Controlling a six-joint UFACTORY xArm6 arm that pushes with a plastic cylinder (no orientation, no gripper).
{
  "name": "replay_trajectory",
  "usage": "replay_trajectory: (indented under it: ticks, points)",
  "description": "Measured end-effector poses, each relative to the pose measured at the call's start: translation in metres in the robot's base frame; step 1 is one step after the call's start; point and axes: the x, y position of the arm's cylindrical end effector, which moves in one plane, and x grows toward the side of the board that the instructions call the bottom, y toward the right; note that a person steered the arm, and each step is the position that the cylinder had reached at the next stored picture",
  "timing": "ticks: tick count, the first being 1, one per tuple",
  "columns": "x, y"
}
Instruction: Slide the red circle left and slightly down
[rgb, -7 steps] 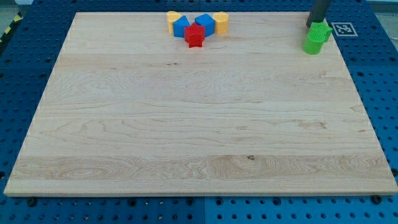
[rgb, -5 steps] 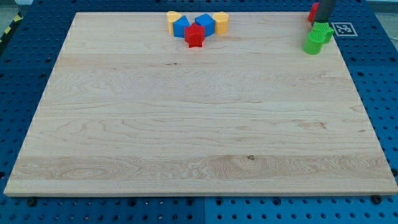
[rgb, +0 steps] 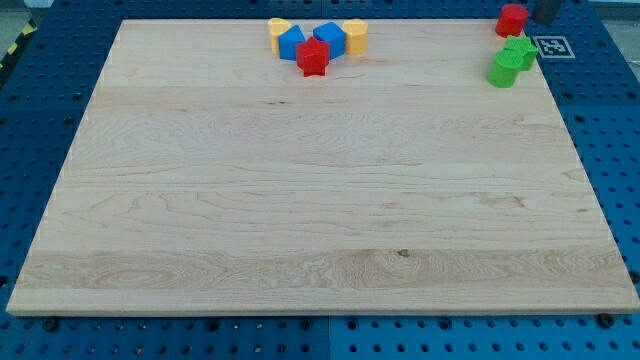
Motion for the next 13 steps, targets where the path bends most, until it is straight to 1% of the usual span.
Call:
replay_trajectory:
  ticks: [2,7,9,10,12,13]
  points:
    - [0.000,-0.016]
    - [0.001,-0.134]
    - [0.025,-0.142]
    - [0.025,-0.140]
    - [0.025,-0.105]
    - [0.033,-0.105]
